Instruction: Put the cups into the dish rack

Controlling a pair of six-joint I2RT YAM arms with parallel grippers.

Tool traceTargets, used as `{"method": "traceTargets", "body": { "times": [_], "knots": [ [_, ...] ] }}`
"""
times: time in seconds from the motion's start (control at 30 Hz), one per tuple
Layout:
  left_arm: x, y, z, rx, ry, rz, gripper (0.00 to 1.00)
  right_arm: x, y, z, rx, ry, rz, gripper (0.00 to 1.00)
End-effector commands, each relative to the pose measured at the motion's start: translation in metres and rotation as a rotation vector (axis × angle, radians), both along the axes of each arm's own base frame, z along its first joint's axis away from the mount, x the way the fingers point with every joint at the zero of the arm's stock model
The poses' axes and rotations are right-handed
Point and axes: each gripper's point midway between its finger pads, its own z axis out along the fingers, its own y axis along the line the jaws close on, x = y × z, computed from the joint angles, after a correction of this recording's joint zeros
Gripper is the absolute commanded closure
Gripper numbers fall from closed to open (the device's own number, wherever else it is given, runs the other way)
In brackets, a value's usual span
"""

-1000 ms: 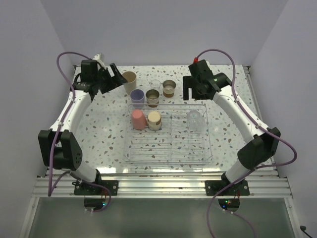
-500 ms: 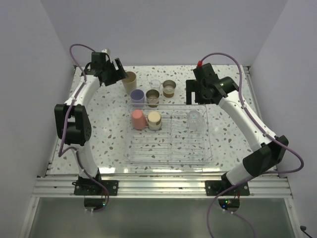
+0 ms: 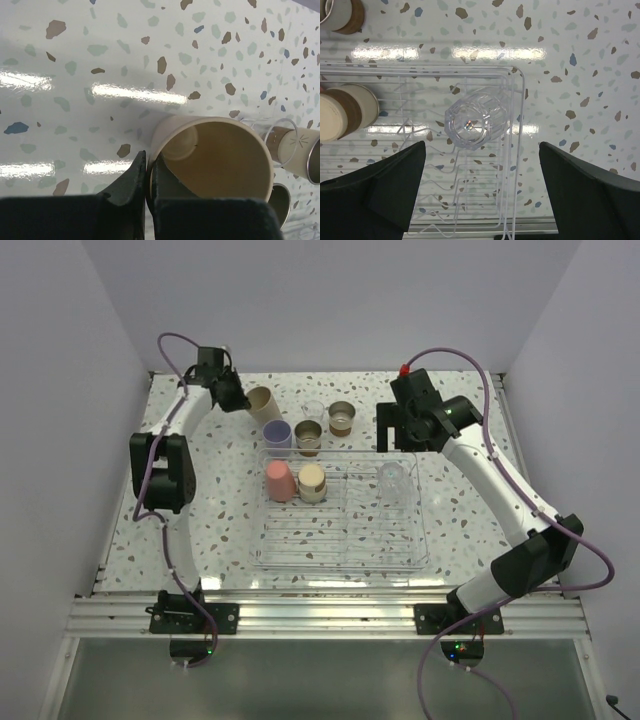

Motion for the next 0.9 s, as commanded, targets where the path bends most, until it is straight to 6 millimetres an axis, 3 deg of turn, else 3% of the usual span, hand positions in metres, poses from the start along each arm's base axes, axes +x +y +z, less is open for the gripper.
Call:
{"method": "traceTargets", "body": {
  "times": [0.0, 0.1, 0.23, 0.3, 0.33, 0.37, 0.4, 0.5, 0.53, 0.6, 0.63, 0.7, 0.73, 0.8, 0.83, 0.87],
  "knots": [
    [0.012, 0.001, 0.030, 0.004, -0.067, -0.008, 1.00, -0.003, -0.002, 0.015, 0.019, -0.033, -0.017, 0.02],
    [0.012, 0.008, 0.056, -0.005, -0.114, 0.011, 1.00, -0.001, 0.002, 0.021, 0.046, -0.045, -0.019, 0.02],
    [0.006, 0.012, 0.102, -0.104, -0.214, 0.020, 1.00, 0.003, 0.029, 0.036, 0.178, -0.061, 0.039, 0.02],
    [-0.007, 0.004, 0.123, -0.183, -0.264, -0.002, 1.00, 0.005, 0.059, 0.051, 0.334, -0.077, 0.117, 0.02],
    [-0.007, 0.013, 0.142, -0.206, -0.307, 0.006, 1.00, 0.007, 0.069, 0.058, 0.387, -0.090, 0.137, 0.02],
    [-0.018, 0.011, 0.157, -0.244, -0.335, -0.019, 1.00, -0.001, 0.092, 0.065, 0.504, -0.059, 0.222, 0.02],
    [-0.019, 0.009, 0.169, -0.276, -0.368, -0.026, 1.00, 0.005, 0.107, 0.077, 0.581, -0.095, 0.262, 0.02],
    [-0.037, 0.002, 0.199, -0.320, -0.427, -0.083, 1.00, 0.003, 0.146, 0.104, 0.841, -0.084, 0.337, 0.02],
    [-0.043, 0.001, 0.202, -0.335, -0.432, -0.095, 1.00, 0.002, 0.156, 0.108, 0.900, -0.070, 0.358, 0.02],
    [-0.057, -0.006, 0.231, -0.397, -0.501, -0.147, 1.00, 0.003, 0.175, 0.124, 1.034, -0.078, 0.428, 0.02],
    [-0.065, -0.010, 0.225, -0.432, -0.491, -0.162, 1.00, 0.004, 0.181, 0.130, 1.113, -0.051, 0.400, 0.02],
    [-0.084, -0.021, 0.258, -0.520, -0.579, -0.228, 1.00, 0.008, 0.194, 0.148, 1.263, -0.061, 0.417, 0.02],
    [-0.092, -0.026, 0.246, -0.564, -0.554, -0.237, 1.00, 0.009, 0.196, 0.155, 1.311, -0.066, 0.417, 0.02],
    [-0.116, -0.039, 0.274, -0.688, -0.632, -0.314, 1.00, 0.015, 0.203, 0.165, 1.400, -0.095, 0.444, 0.02],
    [-0.124, -0.043, 0.256, -0.743, -0.599, -0.310, 1.00, 0.017, 0.205, 0.169, 1.449, -0.070, 0.418, 0.02],
    [-0.137, -0.047, 0.263, -0.827, -0.580, -0.319, 1.00, 0.019, 0.206, 0.170, 1.475, -0.072, 0.415, 0.02]
  ]
}}
